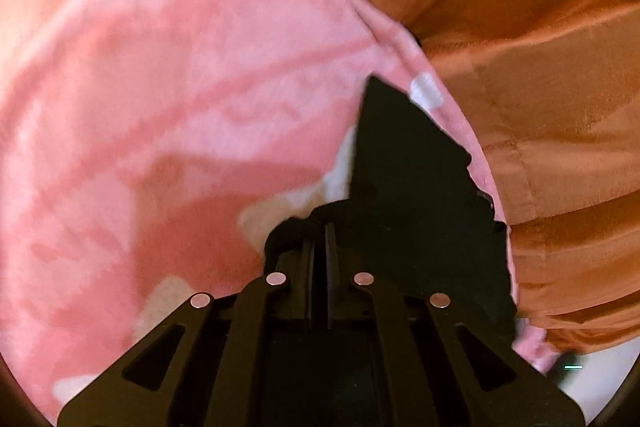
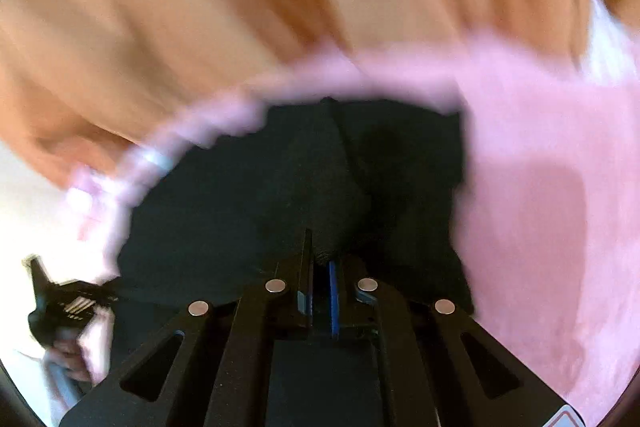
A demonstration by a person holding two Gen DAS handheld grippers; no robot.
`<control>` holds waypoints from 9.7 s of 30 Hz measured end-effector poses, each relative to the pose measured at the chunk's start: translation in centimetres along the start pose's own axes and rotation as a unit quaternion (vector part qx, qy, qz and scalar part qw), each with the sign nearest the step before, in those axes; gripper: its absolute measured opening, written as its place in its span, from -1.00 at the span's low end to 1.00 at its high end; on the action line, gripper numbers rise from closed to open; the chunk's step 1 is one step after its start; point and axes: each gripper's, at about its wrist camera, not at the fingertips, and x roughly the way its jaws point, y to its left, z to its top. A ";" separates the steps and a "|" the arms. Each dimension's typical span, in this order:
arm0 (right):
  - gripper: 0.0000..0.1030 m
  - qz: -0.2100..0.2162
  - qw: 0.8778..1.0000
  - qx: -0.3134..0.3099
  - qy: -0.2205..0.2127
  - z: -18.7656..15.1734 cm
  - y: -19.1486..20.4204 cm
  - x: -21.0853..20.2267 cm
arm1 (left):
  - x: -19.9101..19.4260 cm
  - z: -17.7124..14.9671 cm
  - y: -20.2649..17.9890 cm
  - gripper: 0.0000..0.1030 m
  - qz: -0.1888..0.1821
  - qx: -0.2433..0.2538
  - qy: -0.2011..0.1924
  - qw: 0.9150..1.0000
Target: Fold small clothes
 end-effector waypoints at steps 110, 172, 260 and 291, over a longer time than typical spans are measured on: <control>-0.90 0.016 0.998 -0.050 -0.021 0.0 3.8 -3.2 | -0.6 -0.1 0.5 -0.89 -0.044 -0.063 -0.012 0.997; -0.92 0.002 0.993 -0.115 -0.006 -26.7 -0.3 -42.0 | -34.2 -25.1 3.9 -0.96 -0.040 0.229 0.026 0.972; -0.88 -0.131 0.990 -0.018 0.055 -8.2 -7.0 -13.9 | -5.5 -9.3 -4.0 -0.94 0.145 0.266 0.037 0.952; 0.13 -0.114 0.990 0.021 0.075 -11.5 -7.7 -16.5 | -9.0 -14.0 0.1 0.62 0.097 0.178 0.128 0.971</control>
